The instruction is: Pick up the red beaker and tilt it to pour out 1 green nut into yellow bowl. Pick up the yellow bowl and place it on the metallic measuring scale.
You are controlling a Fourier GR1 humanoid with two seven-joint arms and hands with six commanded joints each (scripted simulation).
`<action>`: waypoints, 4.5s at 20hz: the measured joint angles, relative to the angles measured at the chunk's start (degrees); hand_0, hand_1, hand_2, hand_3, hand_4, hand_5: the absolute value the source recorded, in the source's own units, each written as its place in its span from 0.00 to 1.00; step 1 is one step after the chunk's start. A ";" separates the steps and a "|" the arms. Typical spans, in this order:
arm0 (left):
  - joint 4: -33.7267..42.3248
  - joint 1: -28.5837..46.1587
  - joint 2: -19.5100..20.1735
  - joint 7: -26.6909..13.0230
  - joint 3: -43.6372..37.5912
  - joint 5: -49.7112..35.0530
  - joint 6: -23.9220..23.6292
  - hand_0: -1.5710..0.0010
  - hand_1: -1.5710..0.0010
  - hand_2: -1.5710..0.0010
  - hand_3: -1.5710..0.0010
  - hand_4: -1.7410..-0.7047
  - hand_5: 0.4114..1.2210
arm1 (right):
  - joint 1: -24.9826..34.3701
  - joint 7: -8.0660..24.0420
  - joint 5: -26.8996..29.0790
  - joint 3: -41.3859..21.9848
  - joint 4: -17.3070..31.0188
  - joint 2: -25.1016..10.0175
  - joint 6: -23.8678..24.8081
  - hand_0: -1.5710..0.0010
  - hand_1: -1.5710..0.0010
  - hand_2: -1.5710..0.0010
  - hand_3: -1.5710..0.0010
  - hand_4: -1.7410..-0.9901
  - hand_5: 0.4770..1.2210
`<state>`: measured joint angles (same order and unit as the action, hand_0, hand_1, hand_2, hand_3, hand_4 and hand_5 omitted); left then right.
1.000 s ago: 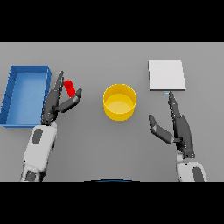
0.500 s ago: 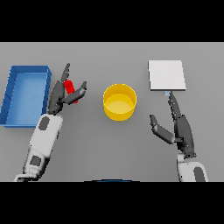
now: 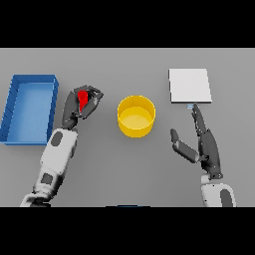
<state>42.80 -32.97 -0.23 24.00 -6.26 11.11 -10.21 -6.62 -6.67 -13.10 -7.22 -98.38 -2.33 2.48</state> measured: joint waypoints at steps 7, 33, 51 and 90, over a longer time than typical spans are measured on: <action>2.95 -1.03 1.55 -3.00 0.30 -0.18 -1.28 0.03 0.03 0.03 0.05 0.03 0.88 | 0.70 -0.73 -1.65 -0.10 1.66 -0.02 1.12 1.00 1.00 1.00 1.00 0.80 0.25; 8.32 -22.75 15.49 -23.89 43.89 42.75 21.55 0.00 0.00 0.00 0.00 0.12 0.99 | 0.39 -0.55 -3.28 -1.22 0.50 -0.01 1.04 1.00 1.00 1.00 1.00 0.91 0.27; -0.54 -33.74 12.35 -21.94 61.96 61.88 25.00 0.00 0.00 0.00 0.00 0.00 1.00 | 0.08 -1.20 -2.19 -1.20 1.54 0.09 -0.04 1.00 1.00 1.00 1.00 0.90 0.28; -21.01 -38.51 33.49 -36.82 13.49 26.38 11.32 0.00 0.00 0.00 0.08 0.00 1.00 | 2.35 -2.55 -4.26 -2.32 3.42 1.46 2.08 1.00 1.00 1.00 1.00 0.92 0.23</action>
<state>21.79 -71.47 33.26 -12.82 7.24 37.49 1.11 -4.26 -9.22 -17.35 -9.55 -94.96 -0.87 4.56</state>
